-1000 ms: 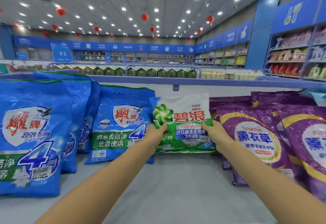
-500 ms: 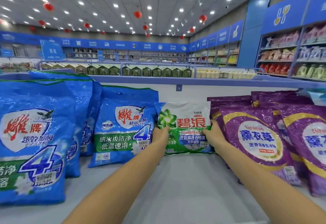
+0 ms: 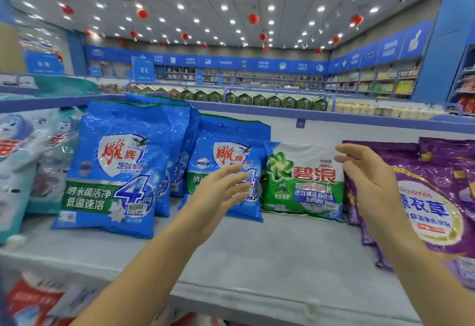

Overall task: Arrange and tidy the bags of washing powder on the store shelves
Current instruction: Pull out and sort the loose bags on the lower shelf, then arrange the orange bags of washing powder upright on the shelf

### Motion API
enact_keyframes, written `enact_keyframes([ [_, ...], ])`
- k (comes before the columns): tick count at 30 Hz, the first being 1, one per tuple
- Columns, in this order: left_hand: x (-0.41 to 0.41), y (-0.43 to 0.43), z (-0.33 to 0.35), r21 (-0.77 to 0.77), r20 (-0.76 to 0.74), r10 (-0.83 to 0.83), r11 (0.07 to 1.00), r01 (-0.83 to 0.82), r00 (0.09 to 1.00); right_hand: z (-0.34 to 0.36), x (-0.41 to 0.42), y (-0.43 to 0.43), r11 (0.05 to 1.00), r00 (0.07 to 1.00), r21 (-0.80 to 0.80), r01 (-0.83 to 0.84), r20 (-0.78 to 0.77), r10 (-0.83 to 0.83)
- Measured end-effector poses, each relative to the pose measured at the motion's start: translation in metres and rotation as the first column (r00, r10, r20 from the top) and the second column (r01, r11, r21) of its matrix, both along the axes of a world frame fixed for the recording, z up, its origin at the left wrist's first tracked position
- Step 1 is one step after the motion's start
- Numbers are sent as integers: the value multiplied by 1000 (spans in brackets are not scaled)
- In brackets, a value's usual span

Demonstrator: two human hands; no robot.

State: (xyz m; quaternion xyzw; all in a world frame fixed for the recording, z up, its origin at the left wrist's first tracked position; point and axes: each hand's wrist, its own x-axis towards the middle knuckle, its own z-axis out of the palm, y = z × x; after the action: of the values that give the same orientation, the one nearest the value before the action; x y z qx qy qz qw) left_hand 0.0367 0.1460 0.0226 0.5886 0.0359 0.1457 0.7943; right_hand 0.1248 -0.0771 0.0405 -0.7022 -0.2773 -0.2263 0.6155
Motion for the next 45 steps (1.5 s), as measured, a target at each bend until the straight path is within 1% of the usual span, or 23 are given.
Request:
enact_keyframes([
  [3, -71, 30, -5, 91, 87, 83, 992, -91, 993, -5, -35, 17, 974, 980, 104, -200, 29, 198],
  [5, -121, 50, -13, 122, 148, 217, 964, -236, 965, -10, -57, 35, 925, 939, 157, -345, 60, 340],
  [7, -169, 68, -22, 126, 198, 389, 900, -417, 900, -19, -78, 57, 865, 882, 178, -470, 63, 466],
  [10, -237, 95, -34, 109, 218, 648, 727, -678, 729, -30, -108, 96, 779, 793, 170, -603, 27, 608],
  [13, -297, 123, -46, 76, 223, 812, 537, -840, 539, -40, -132, 139, 707, 718, 194, -680, -21, 696],
  [16, -350, 152, -53, 42, 211, 896, 391, -919, 391, -47, -154, 183, 652, 656, 220, -726, -62, 752],
  [19, -396, 179, -61, 21, 205, 941, 270, -963, 268, -52, -181, 229, 592, 587, 257, -764, -106, 803],
  [20, -411, 190, -64, 22, 200, 950, 242, -970, 241, -54, -190, 244, 575, 565, 270, -773, -121, 816],
  [22, -439, 220, -69, 45, 183, 959, 212, -976, 217, -59, -210, 279, 550, 529, 301, -779, -158, 834],
  [24, -468, 252, -72, 76, 155, 965, 202, -976, 212, -63, -231, 313, 539, 505, 328, -776, -189, 842],
  [27, -511, 298, -76, 184, 203, 954, 183, -966, 220, -70, -265, 369, 531, 489, 340, -776, -207, 848],
  [28, -524, 315, -74, 189, 214, 953, 175, -966, 214, -71, -275, 388, 529, 487, 346, -775, -205, 849],
  [30, -552, 353, -72, 185, 212, 952, 182, -966, 220, -74, -295, 430, 532, 498, 357, -768, -188, 846],
  [31, -560, 370, -71, 168, 181, 955, 205, -964, 235, -74, -302, 445, 534, 503, 368, -761, -185, 844],
  [33, -573, 404, -69, 69, 104, 964, 237, -969, 243, -73, -311, 470, 558, 526, 370, -743, -193, 829],
  [35, -589, 439, -66, 64, 82, 967, 235, -970, 239, -73, -319, 504, 582, 542, 368, -725, -216, 812],
  [40, -615, 511, -67, 102, 166, 972, 149, -984, 164, -74, -321, 583, 638, 586, 324, -699, -253, 770],
  [43, -611, 558, -66, 88, 191, 970, 136, -987, 151, -78, -314, 630, 657, 608, 286, -698, -248, 754],
  [45, -601, 591, -63, 100, 237, 958, 143, -985, 163, -77, -311, 662, 671, 632, 268, -691, -225, 741],
])
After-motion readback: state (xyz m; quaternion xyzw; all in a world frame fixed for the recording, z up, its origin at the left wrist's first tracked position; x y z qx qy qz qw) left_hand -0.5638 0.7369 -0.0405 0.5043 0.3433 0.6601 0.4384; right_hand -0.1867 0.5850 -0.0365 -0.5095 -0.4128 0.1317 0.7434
